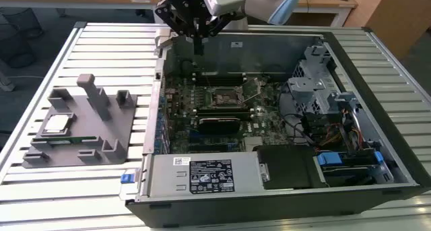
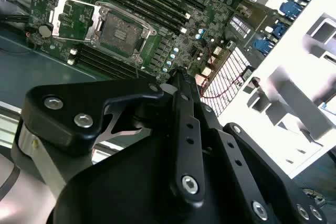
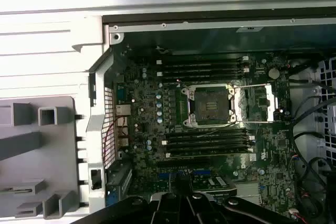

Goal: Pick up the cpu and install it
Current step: 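Reach for the cpu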

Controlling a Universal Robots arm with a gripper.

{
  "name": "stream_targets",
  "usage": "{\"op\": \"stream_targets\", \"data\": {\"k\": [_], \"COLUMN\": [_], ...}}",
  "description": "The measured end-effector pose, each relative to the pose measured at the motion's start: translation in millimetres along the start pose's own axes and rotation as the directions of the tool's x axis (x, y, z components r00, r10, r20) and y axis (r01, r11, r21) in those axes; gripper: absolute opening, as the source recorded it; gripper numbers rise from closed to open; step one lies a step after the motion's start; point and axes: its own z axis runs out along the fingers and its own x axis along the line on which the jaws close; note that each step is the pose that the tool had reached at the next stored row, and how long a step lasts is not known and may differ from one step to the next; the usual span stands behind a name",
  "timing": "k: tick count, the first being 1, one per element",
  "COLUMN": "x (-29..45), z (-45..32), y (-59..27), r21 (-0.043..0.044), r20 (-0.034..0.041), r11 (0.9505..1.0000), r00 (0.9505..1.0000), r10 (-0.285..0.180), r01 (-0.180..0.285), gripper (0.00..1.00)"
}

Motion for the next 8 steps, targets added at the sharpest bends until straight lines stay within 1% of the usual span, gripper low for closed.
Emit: {"op": "stream_targets", "data": {"k": [8], "x": [1.4], "z": [-0.1], "y": [-0.1], "r21": [0.0], "r20": [0.0], "r11": [1.0], "r00": [1.0], "r10": [0.0], "r01": [0.0], "gripper": [0.11]}}
